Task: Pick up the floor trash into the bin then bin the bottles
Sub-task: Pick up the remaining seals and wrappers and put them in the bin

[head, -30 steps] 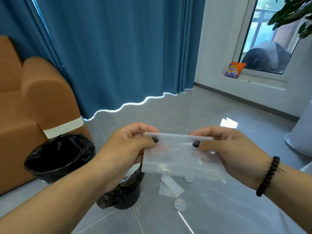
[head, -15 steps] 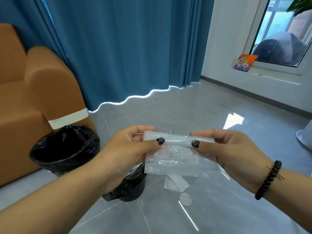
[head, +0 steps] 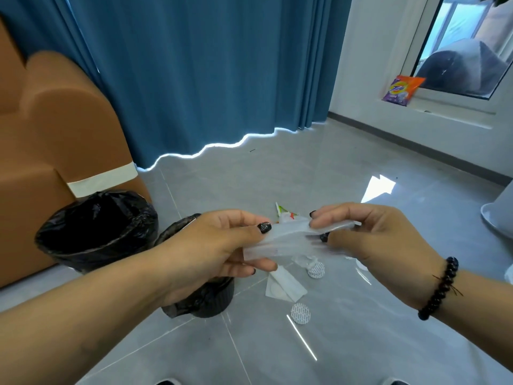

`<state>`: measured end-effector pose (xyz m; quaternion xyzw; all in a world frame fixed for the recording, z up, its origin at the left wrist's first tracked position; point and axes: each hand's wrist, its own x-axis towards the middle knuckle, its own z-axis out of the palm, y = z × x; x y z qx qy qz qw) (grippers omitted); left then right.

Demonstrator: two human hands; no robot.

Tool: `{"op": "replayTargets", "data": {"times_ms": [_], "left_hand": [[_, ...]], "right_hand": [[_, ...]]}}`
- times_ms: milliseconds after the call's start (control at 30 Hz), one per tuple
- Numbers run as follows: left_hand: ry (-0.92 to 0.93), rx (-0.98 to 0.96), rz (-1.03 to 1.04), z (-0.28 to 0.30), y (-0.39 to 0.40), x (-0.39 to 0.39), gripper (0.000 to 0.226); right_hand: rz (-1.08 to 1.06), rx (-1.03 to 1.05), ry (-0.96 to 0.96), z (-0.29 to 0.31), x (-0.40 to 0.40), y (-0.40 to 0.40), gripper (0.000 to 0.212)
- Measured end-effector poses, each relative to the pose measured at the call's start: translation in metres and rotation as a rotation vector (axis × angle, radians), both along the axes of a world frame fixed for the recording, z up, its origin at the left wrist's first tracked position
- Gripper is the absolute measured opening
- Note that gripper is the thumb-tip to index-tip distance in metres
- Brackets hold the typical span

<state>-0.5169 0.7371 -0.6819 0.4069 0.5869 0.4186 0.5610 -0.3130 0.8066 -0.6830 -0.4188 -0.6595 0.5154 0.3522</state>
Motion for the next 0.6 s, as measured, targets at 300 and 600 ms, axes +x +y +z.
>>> {"op": "replayTargets", "data": {"times_ms": [300, 600], "left_hand": [[0.531, 0.079, 0.363, -0.029, 0.004, -0.102, 0.016], [0.775, 0.093, 0.653, -0.127, 0.001, -0.169, 0.026]], "right_hand": [[0.245, 0.087, -0.343, -0.056, -0.013, 0.026, 0.030], [0.494, 0.012, -0.811, -0.189, -0.019, 0.096, 0.030]]}}
